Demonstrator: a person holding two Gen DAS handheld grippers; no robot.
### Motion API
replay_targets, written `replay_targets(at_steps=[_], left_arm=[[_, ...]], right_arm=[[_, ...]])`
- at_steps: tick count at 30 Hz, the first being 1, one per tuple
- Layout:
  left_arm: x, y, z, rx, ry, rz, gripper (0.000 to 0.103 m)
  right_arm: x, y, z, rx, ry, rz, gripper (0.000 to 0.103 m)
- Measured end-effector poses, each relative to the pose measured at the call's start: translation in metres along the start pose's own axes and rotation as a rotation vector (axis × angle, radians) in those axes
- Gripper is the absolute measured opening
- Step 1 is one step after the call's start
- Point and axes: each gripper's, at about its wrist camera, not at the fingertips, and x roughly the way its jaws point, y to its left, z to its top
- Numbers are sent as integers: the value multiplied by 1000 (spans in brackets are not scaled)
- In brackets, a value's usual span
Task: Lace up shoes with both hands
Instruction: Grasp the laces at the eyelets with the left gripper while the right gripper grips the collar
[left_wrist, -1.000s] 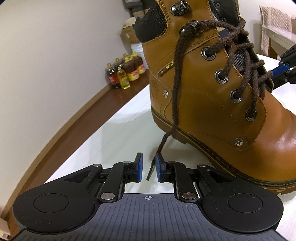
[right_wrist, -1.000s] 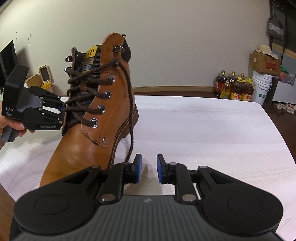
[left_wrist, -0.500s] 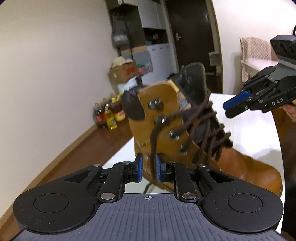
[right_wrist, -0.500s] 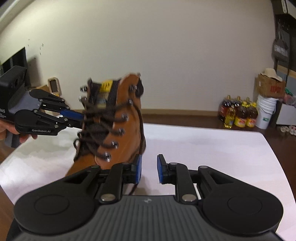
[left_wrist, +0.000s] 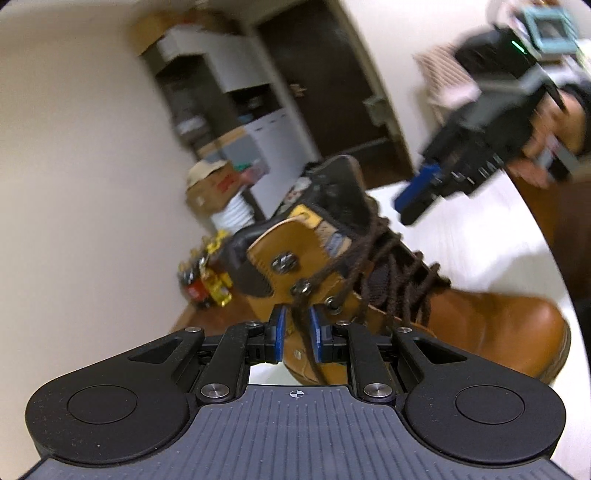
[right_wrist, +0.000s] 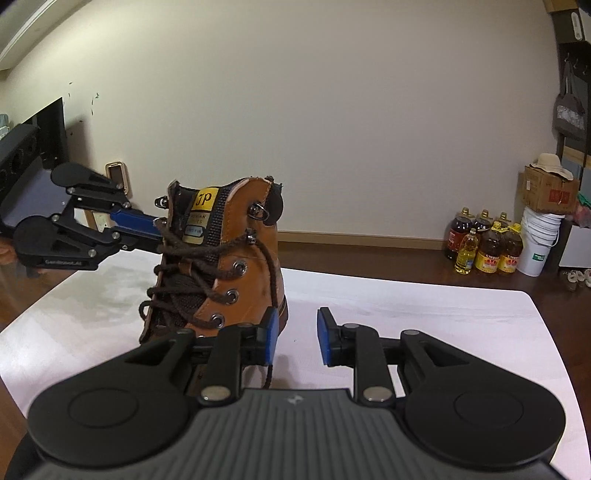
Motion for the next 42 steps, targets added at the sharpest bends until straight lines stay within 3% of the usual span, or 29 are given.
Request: replay_targets(at_steps=[3,4,5,8,14,18,20,24,27,30,36,42], left_arm=[[9,-4,6,54,12,-20,15],[9,-3,6,46,19,-26,15],[11,-1,7,25,32,-37,7],[11,0,7,-19,57,-50,3],[6,2,4,-46,58,-41,2],[4,6,4,-45,57,-48,2],[3,8,3,-48,62,-40,2],[3,10,-6,-105,97,-25,1],[7,3,-14,-163,107,-62,1],[7,-2,-12,-160,109,-64,1],[6,-5,-19,-202,120,-70,1],[1,-3,-17,-211,123,-46,2]], right_arm=[[0,0,3,-36,-11,5,26],[-1,0,5,-53,-19,11,26],[-2,1,7,-60,-25,14,26],[-3,2,14,-105,-52,46,26],[11,5,22,-214,-56,136,26],[25,-1,26,-251,-50,172,18],[36,-10,28,-237,-26,232,3],[34,-11,24,-212,-5,240,2],[34,-18,4,-132,31,237,2],[34,-20,-15,-53,78,281,1],[30,-14,-26,-13,112,330,1],[27,-13,-24,-1,113,319,2]])
